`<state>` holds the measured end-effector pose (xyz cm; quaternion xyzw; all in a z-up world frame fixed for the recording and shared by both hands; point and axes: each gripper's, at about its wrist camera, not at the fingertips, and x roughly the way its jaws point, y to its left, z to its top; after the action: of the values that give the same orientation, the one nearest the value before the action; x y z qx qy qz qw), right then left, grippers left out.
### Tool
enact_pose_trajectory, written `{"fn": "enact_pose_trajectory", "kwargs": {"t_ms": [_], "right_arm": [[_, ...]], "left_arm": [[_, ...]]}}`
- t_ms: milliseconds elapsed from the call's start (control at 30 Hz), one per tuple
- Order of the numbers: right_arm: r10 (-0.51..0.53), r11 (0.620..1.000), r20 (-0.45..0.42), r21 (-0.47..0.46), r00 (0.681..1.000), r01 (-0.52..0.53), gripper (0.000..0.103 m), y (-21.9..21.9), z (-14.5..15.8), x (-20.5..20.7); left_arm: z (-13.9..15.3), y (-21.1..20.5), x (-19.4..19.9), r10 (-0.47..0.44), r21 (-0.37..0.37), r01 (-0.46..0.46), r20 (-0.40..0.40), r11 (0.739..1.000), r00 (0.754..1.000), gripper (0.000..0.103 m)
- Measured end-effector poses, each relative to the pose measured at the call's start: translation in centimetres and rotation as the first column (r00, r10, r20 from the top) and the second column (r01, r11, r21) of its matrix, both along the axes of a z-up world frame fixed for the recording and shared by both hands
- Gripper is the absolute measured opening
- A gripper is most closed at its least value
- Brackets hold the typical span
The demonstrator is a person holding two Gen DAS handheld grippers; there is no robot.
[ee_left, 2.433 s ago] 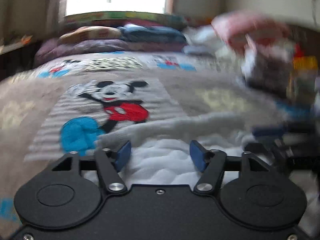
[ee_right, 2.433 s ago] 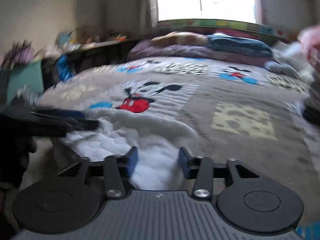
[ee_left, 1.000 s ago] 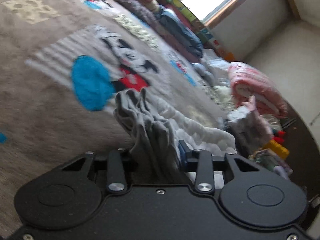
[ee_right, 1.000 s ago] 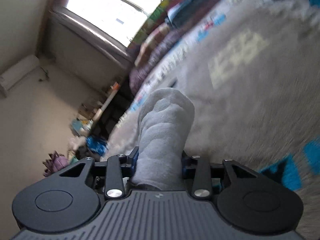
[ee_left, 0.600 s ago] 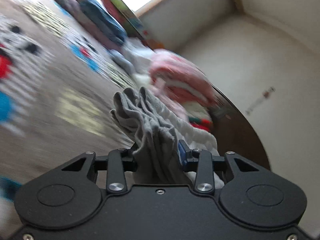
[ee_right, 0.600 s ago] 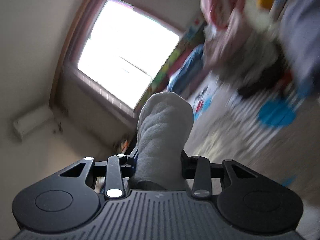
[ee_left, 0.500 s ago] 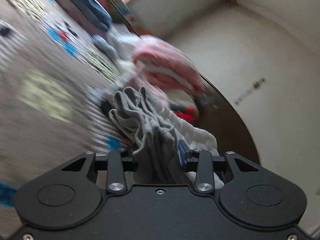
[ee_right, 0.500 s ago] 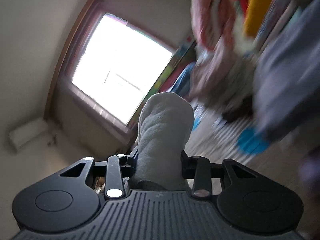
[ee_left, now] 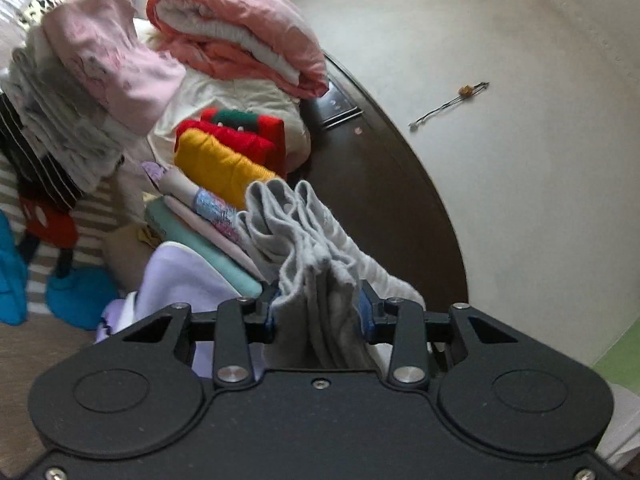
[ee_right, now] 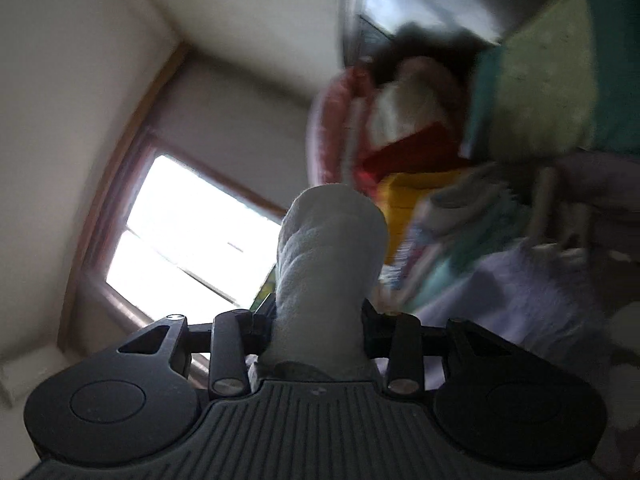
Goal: Fold clothes
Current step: 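Lift the folded garment with both grippers and carry it toward the clothes stack, then lower the folded garment onto the clothes stack and open both grippers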
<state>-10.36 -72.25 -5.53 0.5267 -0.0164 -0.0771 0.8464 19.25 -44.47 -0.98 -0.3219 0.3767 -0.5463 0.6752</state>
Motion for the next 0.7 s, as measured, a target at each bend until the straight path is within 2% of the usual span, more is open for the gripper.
{"fn": "enact_pose_trajectory", "kwargs": {"t_ms": [33, 100, 200, 300, 400, 467, 500, 533, 600, 667, 700], "right_arm": [[-0.02, 1.0, -0.041, 0.002, 0.999, 0.02, 0.042, -0.6, -1.4, 0.5], [-0.038, 0.999, -0.084, 0.006, 0.996, 0.039, 0.039, -1.1, -2.9, 1.2], [-0.043, 0.999, -0.109, 0.015, 0.993, 0.045, 0.038, -1.2, -4.0, 1.9], [-0.049, 0.998, -0.134, 0.024, 0.99, 0.052, 0.041, -1.4, -5.0, 2.7], [-0.063, 0.998, -0.151, 0.009, 0.987, 0.066, 0.051, -1.3, -4.9, 3.2], [-0.096, 0.995, -0.155, -0.041, 0.983, 0.09, 0.064, -0.7, -3.3, 2.9], [-0.111, 0.993, -0.154, -0.062, 0.982, 0.103, 0.075, -0.4, -2.6, 2.6], [-0.125, 0.99, -0.152, -0.08, 0.98, 0.114, 0.08, -0.3, -1.9, 2.1], [-0.146, 0.984, -0.168, -0.125, 0.975, 0.125, 0.083, 0.3, -0.8, 0.7], [-0.165, 0.976, -0.186, -0.171, 0.969, 0.134, 0.093, 1.0, 0.2, -0.6], [-0.169, 0.972, -0.209, -0.196, 0.963, 0.128, 0.101, 1.6, 0.7, -1.0]], "left_arm": [[-1.2, -0.7, 0.1, 0.006, 0.043, -0.006, 0.0, 0.999, 1.0, 0.035], [-3.8, -2.1, 0.3, 0.021, 0.142, -0.022, 0.006, 0.99, 1.0, 0.036], [-8.0, -3.0, 0.7, 0.012, 0.21, -0.005, -0.033, 0.978, 0.999, 0.036], [-7.4, -2.8, 0.4, 0.016, 0.211, -0.015, -0.002, 0.977, 1.0, 0.037], [-6.4, -2.3, 0.0, 0.028, 0.215, -0.032, 0.025, 0.976, 0.999, 0.04], [-5.7, -1.6, -0.2, 0.042, 0.209, -0.047, 0.032, 0.977, 0.999, 0.048], [-5.3, -1.1, -0.4, 0.051, 0.212, -0.06, 0.05, 0.975, 0.997, 0.055], [-4.8, -0.5, -0.7, 0.056, 0.211, -0.069, 0.065, 0.975, 0.996, 0.06], [-4.2, 0.6, -1.2, 0.067, 0.209, -0.086, 0.094, 0.974, 0.993, 0.067], [-3.5, 1.6, -1.7, 0.083, 0.213, -0.109, 0.128, 0.971, 0.988, 0.072], [-3.1, 2.1, -2.0, 0.086, 0.22, -0.117, 0.148, 0.968, 0.985, 0.08]]}}
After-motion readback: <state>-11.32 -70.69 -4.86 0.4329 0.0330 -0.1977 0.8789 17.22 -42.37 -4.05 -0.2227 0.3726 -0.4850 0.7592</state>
